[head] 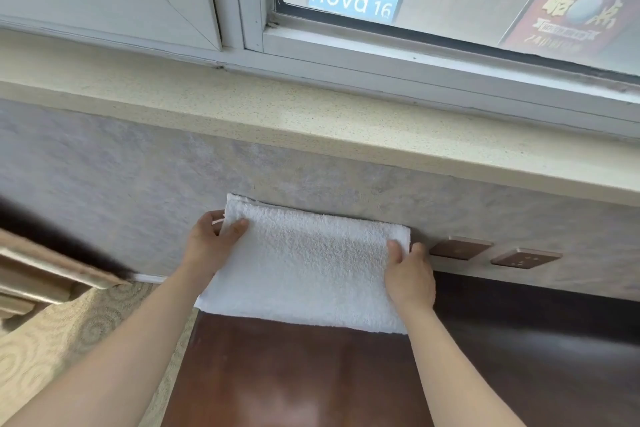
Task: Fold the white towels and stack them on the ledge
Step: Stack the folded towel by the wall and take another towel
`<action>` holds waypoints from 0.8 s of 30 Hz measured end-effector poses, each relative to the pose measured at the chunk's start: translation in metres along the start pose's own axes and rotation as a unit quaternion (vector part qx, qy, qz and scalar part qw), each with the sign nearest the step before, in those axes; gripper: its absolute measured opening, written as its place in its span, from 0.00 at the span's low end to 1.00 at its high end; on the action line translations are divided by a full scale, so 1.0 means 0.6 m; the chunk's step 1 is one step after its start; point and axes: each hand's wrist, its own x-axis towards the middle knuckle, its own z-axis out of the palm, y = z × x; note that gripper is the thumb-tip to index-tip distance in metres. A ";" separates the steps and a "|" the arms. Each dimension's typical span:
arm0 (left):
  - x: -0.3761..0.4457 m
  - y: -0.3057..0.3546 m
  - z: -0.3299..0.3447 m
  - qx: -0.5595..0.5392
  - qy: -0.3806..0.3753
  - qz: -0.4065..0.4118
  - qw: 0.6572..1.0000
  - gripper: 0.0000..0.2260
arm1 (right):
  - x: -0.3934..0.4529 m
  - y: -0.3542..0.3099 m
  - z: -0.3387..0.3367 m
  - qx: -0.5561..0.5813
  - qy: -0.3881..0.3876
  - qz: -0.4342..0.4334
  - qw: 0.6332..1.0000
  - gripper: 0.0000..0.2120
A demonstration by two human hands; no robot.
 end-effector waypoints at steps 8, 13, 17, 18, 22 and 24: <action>-0.096 0.000 -0.018 0.224 0.016 0.348 0.910 0.20 | -0.094 0.030 -0.006 -0.103 0.111 -0.400 0.904 0.18; -0.156 -0.028 0.061 0.430 -0.168 0.508 0.727 0.40 | -0.125 0.028 0.050 -0.219 -0.038 -0.444 0.868 0.35; -0.120 -0.012 0.070 0.487 -0.137 0.482 0.715 0.43 | -0.087 0.001 0.047 -0.293 -0.061 -0.412 0.861 0.39; -0.112 -0.007 0.070 0.498 -0.150 0.464 0.717 0.44 | -0.079 -0.005 0.044 -0.298 -0.071 -0.408 0.860 0.39; -0.103 -0.001 0.074 0.511 -0.180 0.438 0.718 0.44 | -0.074 -0.009 0.048 -0.288 -0.097 -0.402 0.864 0.41; -0.111 -0.005 0.067 0.492 -0.167 0.463 0.718 0.42 | -0.082 0.002 0.049 -0.274 -0.108 -0.407 0.864 0.44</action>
